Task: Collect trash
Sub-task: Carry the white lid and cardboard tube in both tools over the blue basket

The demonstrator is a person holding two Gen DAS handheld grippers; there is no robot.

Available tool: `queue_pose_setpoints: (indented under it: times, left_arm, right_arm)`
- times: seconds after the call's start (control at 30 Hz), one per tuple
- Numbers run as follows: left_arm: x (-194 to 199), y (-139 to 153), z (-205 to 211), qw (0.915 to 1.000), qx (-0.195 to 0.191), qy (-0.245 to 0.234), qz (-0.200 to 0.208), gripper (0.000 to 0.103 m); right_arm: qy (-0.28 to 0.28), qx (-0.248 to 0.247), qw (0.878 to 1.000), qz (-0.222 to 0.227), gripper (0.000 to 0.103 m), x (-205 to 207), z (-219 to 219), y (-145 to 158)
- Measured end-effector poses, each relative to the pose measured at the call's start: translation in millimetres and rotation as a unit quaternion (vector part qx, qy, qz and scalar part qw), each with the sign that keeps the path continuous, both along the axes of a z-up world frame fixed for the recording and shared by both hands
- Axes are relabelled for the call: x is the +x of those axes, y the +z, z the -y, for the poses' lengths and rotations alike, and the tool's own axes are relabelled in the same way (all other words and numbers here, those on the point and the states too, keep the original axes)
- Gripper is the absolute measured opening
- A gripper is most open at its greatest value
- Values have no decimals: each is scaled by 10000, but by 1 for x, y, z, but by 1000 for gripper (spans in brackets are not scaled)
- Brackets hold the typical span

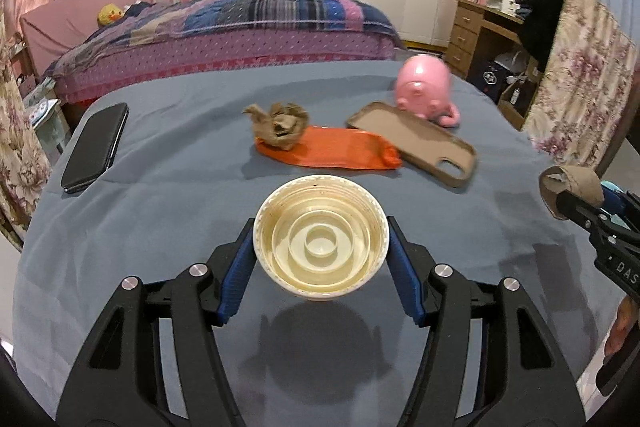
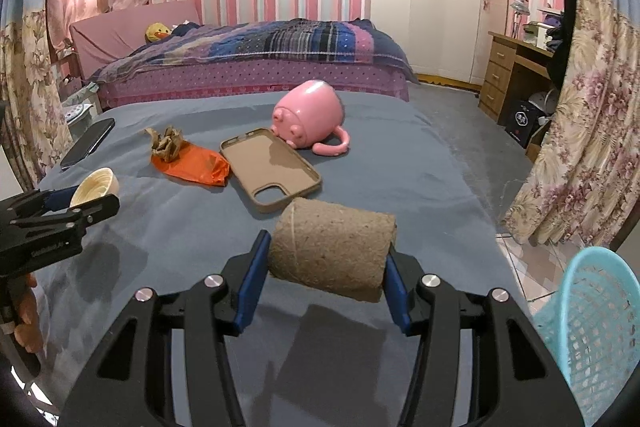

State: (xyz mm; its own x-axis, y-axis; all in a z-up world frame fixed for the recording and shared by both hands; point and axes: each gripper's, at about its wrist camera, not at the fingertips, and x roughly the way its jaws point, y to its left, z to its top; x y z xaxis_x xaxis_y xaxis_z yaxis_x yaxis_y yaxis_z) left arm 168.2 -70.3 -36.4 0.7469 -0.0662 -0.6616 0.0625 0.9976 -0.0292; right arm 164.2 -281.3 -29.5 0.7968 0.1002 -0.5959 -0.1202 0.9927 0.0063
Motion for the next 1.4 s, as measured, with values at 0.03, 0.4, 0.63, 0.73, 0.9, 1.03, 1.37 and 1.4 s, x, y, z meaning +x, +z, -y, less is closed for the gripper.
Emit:
queue_pose_setpoints:
  times: [0.03,0.4,0.63,0.73,0.9,1.03,1.37,1.4]
  left_arm:
    - [-4,3,6,10000,23,-53,28,60]
    - [-24,14,40,9993,11,-338,166,60]
    - [-33,26,66,9980,98,-531,319,60]
    - [-35,31,76,9974,88,-610,367,60]
    - [-33,35,99,9963,49,-768,386,60]
    - [-35,37,125,9941,101,-983,454,60]
    - [-41,43,191,9867,16,-1531,538,60]
    - [-42,43,197,9860,7,-1576,538,60]
  right_arm:
    - [-12,0,10000,8,52,-4,3,1]
    - [-314,5,9995,23,52,-34,40,1]
    - [-525,62,9984,195,52,-45,63,9]
    - [-641,108,9976,255,52,-49,77,13]
    - [-903,111,9954,286,52,-58,108,17]
    - [-1223,80,9919,330,52,-68,142,19]
    - [-1873,-112,9812,460,52,-95,216,29]
    - [-1926,-126,9800,475,52,-98,222,29]
